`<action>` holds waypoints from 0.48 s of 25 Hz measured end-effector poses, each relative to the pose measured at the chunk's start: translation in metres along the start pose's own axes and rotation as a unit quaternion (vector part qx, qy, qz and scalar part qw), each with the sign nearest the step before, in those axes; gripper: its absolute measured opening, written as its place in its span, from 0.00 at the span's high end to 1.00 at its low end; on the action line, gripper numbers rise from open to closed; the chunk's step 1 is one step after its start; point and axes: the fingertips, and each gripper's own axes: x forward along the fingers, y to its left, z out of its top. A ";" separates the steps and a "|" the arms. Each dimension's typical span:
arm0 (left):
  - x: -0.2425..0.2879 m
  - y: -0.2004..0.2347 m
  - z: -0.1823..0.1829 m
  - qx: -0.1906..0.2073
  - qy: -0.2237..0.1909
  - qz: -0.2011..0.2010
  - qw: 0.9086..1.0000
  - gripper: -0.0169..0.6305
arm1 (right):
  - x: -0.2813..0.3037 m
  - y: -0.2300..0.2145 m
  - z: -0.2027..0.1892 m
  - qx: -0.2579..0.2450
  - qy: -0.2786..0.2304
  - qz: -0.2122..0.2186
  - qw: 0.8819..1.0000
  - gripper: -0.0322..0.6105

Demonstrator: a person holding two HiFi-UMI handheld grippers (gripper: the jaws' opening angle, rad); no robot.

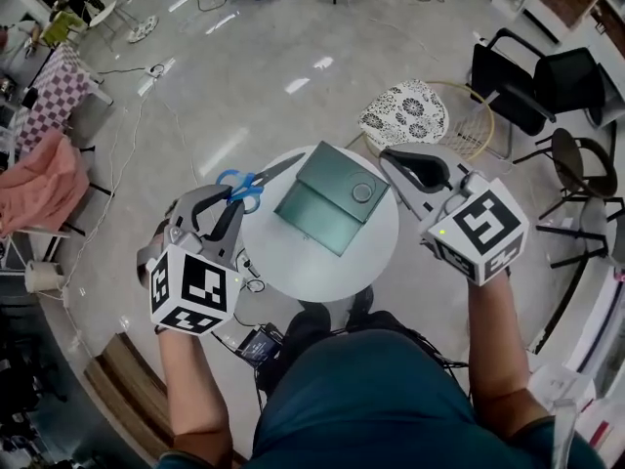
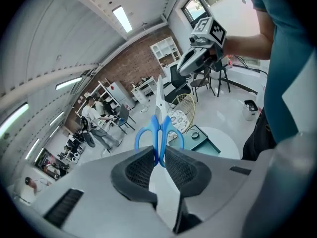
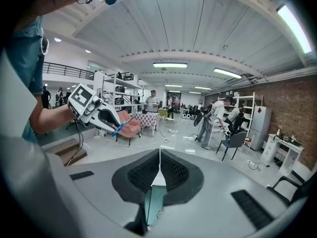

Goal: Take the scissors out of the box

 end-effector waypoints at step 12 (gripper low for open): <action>-0.056 0.002 0.013 -0.024 -0.026 0.022 0.999 0.84 | -0.012 0.041 0.046 -0.065 -0.032 0.026 0.997 0.89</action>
